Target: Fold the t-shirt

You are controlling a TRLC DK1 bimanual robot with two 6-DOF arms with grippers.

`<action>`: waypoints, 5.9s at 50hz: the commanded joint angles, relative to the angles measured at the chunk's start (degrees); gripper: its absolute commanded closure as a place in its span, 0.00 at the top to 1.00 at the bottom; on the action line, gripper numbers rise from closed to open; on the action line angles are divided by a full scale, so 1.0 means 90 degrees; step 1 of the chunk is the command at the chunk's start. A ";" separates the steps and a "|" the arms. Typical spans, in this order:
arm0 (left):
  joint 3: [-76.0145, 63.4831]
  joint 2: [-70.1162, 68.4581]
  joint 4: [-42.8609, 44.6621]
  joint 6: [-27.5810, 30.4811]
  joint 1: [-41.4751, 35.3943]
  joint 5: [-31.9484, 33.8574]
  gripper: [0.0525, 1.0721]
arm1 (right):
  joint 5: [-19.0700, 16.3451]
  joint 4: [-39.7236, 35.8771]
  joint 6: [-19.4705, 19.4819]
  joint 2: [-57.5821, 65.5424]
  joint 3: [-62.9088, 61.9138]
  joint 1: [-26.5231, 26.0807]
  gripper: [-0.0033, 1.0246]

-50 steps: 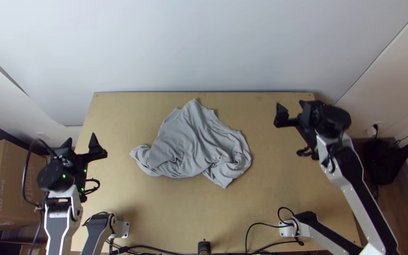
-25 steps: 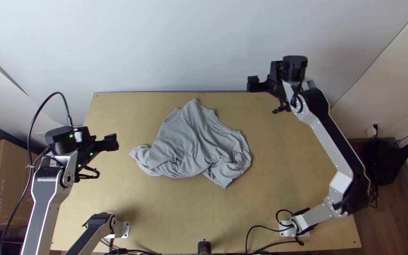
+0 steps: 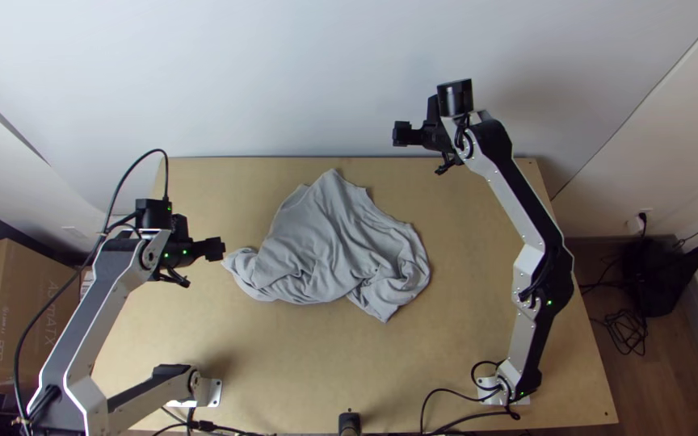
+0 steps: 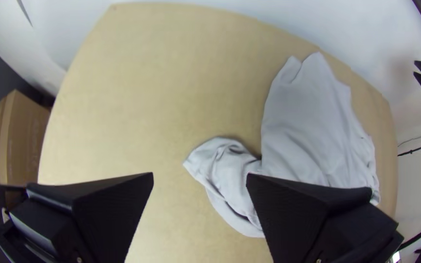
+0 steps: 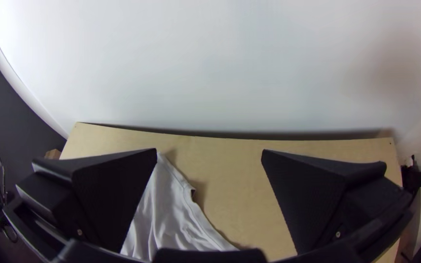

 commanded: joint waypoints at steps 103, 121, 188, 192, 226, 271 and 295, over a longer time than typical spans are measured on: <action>-0.1175 0.1101 0.2133 -0.2346 0.0032 0.0347 0.03 | -0.0170 -0.0543 0.1328 0.0733 0.0558 -0.0086 0.96; -0.0394 -0.0081 0.1196 -0.2072 0.0188 0.0347 0.03 | -0.1235 -0.0025 0.1484 0.2042 0.1124 0.0188 0.96; -0.0619 -0.0754 0.0864 -0.1877 0.0168 0.0386 0.03 | -0.0727 0.2553 -0.0596 0.3536 0.0685 0.1359 0.93; -0.0628 -0.0764 0.0864 -0.1877 0.0168 0.0395 0.03 | -0.0707 0.2543 -0.0499 0.3634 0.0685 0.1389 0.93; -0.0433 -0.0979 0.0961 -0.1145 0.0901 0.0435 0.03 | -0.0092 0.3022 -0.0069 0.1602 -0.1424 0.1389 0.03; 0.3210 -0.0520 0.2250 0.0301 0.1291 0.0151 0.03 | -0.0082 0.3139 -0.0079 -0.6112 -0.4803 -0.0711 0.03; 0.3307 -0.3098 0.3198 0.0408 0.2082 -0.0064 0.02 | -0.0063 0.2280 -0.0723 -0.9120 -0.4725 -0.0945 0.03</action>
